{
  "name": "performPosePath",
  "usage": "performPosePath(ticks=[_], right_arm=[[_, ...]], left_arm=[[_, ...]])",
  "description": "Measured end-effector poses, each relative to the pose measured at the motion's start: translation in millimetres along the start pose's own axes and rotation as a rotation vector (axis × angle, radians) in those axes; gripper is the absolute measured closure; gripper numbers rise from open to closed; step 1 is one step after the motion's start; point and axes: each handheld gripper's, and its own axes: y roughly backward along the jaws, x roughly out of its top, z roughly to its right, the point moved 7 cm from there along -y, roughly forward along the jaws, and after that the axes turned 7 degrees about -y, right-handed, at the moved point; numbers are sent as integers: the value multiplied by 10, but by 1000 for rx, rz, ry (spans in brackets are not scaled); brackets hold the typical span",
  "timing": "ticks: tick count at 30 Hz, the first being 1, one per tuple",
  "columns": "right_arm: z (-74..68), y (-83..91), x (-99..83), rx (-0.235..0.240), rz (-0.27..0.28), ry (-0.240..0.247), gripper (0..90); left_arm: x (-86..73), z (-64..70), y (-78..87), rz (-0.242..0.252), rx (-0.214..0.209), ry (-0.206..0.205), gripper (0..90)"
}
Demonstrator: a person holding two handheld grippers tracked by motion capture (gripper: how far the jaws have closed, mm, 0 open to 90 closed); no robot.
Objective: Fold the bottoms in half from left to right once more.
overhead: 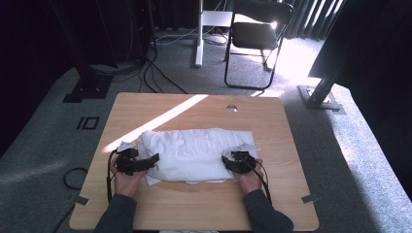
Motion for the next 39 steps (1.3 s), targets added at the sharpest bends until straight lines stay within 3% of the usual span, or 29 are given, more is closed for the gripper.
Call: performPosePath(ticks=[2, 3, 5, 7, 14, 22, 25, 28, 29, 30, 31, 32, 34, 36, 39], right_arm=[[-1, 1, -1, -1, 1, 0, 497], [-1, 1, -1, -2, 1, 0, 497], [-2, 1, -1, -3, 1, 1, 497], [-2, 2, -1, -3, 1, 1, 497], [-3, 2, -1, -4, 3, 3, 498], [-3, 2, -2, -3, 3, 2, 497], [-5, 4, -2, -3, 2, 0, 497], [-15, 12, -4, -6, -1, -1, 498], [-18, 16, -5, -9, -3, 1, 498], [-23, 21, -8, -9, -6, 2, 498], [-27, 26, -12, -10, -10, 2, 497], [-32, 33, -16, -11, -14, -1, 498], [-50, 46, -24, -13, -23, 0, 500], [-64, 66, -33, -16, -38, 7, 502], [-84, 122, -9, -16, -44, 9, 499]], left_arm=[[-22, -59, -95, -26, 42, -8, 30], [-42, -77, -141, -40, 36, -2, 30], [-92, -136, -213, -72, 74, 3, 22], [-115, -150, -239, -86, 68, 7, 22], [-192, -197, -296, -131, 124, -12, 22], [-246, -167, -314, -160, 139, -34, 21], [-261, -108, -303, -177, 127, -74, 41], [-253, -15, -274, -158, 62, -82, 256], [-252, 6, -264, -153, 21, -70, 353], [-260, 29, -266, -150, -37, -45, 531], [-271, 38, -273, -155, -64, -42, 672], [-275, 37, -279, -161, -60, -60, 785], [-235, 45, -250, -131, -96, -52, 862], [-131, 32, -143, -58, -133, -16, 870], [82, 38, 56, 34, -169, -22, 871]])
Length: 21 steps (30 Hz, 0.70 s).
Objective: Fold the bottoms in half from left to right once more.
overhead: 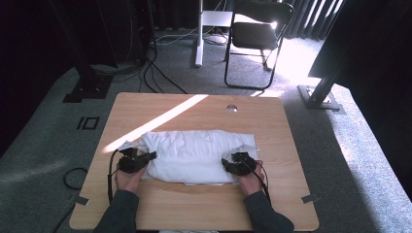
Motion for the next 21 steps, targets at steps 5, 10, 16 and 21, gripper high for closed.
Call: performPosePath(ticks=[5, 10, 16, 21], right_arm=[[-211, 197, 256, 32, 118, 78, 443], [-479, -5, 310, 40, 62, 190, 410], [-618, -407, 181, 3, -47, 219, 414], [-845, -552, 247, 0, -36, 183, 421]], left_arm=[[320, 144, 111, 72, -37, -50, 872], [530, 261, 116, 120, -79, -57, 873], [806, 501, 124, 180, -151, -100, 875], [1020, 773, 62, 200, -210, -143, 874]])
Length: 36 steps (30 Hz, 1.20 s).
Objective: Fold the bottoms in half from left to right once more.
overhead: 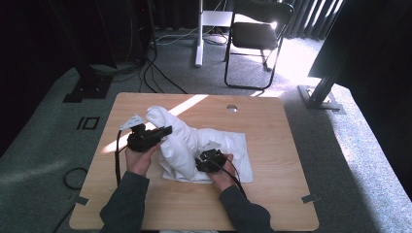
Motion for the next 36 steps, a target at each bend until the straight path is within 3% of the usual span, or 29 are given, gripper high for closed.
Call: performPosePath(ticks=[3, 5, 7, 9, 11, 12, 13, 17, 21, 25, 28, 32, 34, 36], right_arm=[[-146, -91, 90, 69, 3, -5, 411], [-191, -71, 136, 132, -1, -13, 392], [-153, 65, 167, 172, 18, -14, 370], [-47, 293, 195, 211, 89, -22, 353], [182, 496, 165, 156, 137, -23, 353], [327, 559, 114, 110, 129, -26, 353], [501, 601, 23, 59, 103, -46, 353], [800, 530, -289, 0, 7, -81, 343], [751, 382, -376, -7, -29, -50, 373], [693, 307, -354, 61, -10, -98, 445], [656, 293, -346, 66, 0, -98, 456], [601, 288, -343, 100, 7, -81, 439], [678, 352, -356, 97, -4, -87, 393], [852, 510, -337, 63, 24, -110, 395]], left_arm=[[38, 99, -105, -18, -15, -36, 873], [33, 116, -144, -23, -22, -35, 873], [18, 116, -152, -27, -25, -39, 873], [2, 106, -149, -35, -20, -46, 873], [-12, 101, -145, -43, -18, -43, 872], [-21, 111, -147, -48, -19, -46, 872], [-26, 121, -153, -52, -18, -52, 871], [-47, 223, -265, -64, -41, -62, 871], [-84, 380, -468, -105, -70, -91, 871], [-77, 564, -681, -125, -102, -112, 871], [-112, 708, -891, -148, -126, -117, 871], [-358, 821, -1208, -224, -137, -161, 870], [-543, 801, -1335, -264, -147, -133, 870], [-750, 783, -1436, -316, -136, -144, 867]])
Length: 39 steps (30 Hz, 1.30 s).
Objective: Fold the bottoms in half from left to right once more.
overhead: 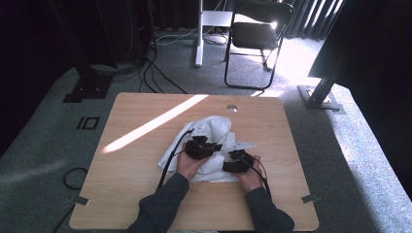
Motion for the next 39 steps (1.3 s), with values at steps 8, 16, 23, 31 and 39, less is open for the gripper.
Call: performPosePath(ticks=[8, 16, 23, 31, 39], right_arm=[[370, 650, 355, 43, 223, -175, 307], [92, 250, 670, 169, 152, -166, 563], [317, -26, 621, 101, 87, -221, 651], [406, -22, 541, 31, 44, -200, 563], [104, 478, 740, 6, 209, -104, 412]], left_arm=[[-182, -1, -196, -66, 21, -14, 857], [-153, 54, -120, -52, -3, -15, 756], [196, 134, 621, 135, -19, -50, 584], [-62, -866, 1124, 108, 204, 138, 640], [-428, -888, 788, 18, 89, 193, 652]])
